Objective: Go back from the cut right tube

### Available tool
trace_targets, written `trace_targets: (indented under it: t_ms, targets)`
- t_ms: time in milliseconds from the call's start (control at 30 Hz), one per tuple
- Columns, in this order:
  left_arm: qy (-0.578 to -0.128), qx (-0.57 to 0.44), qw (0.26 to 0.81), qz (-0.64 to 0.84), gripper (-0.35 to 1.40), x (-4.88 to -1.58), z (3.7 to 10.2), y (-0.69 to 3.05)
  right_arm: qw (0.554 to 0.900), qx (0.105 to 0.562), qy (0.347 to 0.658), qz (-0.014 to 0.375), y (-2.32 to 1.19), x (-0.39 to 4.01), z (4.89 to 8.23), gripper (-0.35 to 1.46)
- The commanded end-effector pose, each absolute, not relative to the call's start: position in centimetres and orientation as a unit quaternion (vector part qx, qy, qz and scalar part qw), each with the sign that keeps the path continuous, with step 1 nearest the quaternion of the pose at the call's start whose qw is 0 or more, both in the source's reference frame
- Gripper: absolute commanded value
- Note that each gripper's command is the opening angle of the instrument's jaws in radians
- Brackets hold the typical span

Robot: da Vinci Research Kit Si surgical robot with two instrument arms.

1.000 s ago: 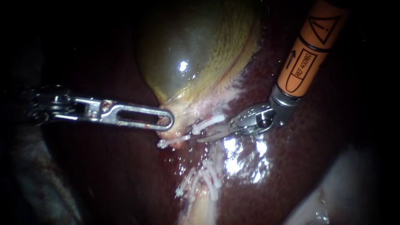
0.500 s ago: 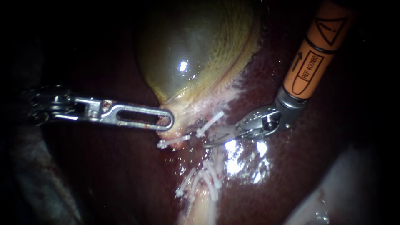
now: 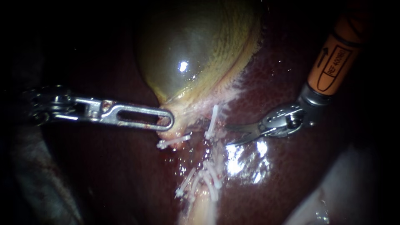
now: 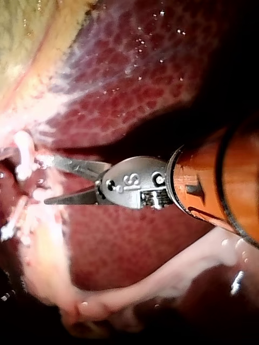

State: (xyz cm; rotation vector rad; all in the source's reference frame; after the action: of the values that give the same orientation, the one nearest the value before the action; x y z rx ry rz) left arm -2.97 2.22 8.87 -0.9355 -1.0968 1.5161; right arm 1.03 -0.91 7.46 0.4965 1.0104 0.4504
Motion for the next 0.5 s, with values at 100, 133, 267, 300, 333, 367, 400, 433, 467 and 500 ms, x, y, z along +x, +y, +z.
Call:
trace_targets:
  t_ms: [100, 133, 267, 300, 333, 367, 400, 433, 467, 500]
  targets:
    - [-0.454, -0.387, 0.501, 0.627, -0.35, -2.97, 8.88, 2.23, 0.820, 0.234, 0.478, 0.211, -0.88, 0.94, 7.40, 0.46]
    - [-0.454, -0.387, 0.501, 0.627, -0.35, -2.97, 8.88, 2.22, 0.820, 0.234, 0.478, 0.212, -0.88, 0.92, 7.39, 0.46]
    - [-0.454, -0.387, 0.501, 0.627, -0.35, -2.97, 8.88, 2.22, 0.817, 0.235, 0.482, 0.212, -0.85, 0.81, 7.34, 0.44]
    - [-0.454, -0.387, 0.501, 0.627, -0.35, -2.97, 8.88, 2.22, 0.817, 0.235, 0.482, 0.212, -0.84, 0.79, 7.33, 0.44]
    - [-0.454, -0.387, 0.501, 0.627, -0.35, -2.97, 8.88, 2.22, 0.815, 0.235, 0.485, 0.212, -0.83, 0.77, 7.31, 0.44]
    - [-0.454, -0.387, 0.501, 0.627, -0.35, -2.97, 8.88, 2.22, 0.815, 0.234, 0.485, 0.213, -0.83, 0.75, 7.30, 0.47]
    - [-0.454, -0.387, 0.501, 0.627, -0.35, -2.97, 8.88, 2.22, 0.815, 0.232, 0.486, 0.214, -0.82, 0.73, 7.29, 0.51]
    - [-0.454, -0.387, 0.501, 0.627, -0.35, -2.97, 8.88, 2.23, 0.814, 0.232, 0.487, 0.215, -0.81, 0.70, 7.27, 0.54]
    - [-0.454, -0.387, 0.501, 0.627, -0.35, -2.97, 8.89, 2.23, 0.815, 0.231, 0.487, 0.212, -0.80, 0.67, 7.25, 0.54]
    - [-0.454, -0.387, 0.501, 0.627, -0.35, -2.97, 8.89, 2.23, 0.816, 0.230, 0.488, 0.209, -0.79, 0.66, 7.24, 0.54]
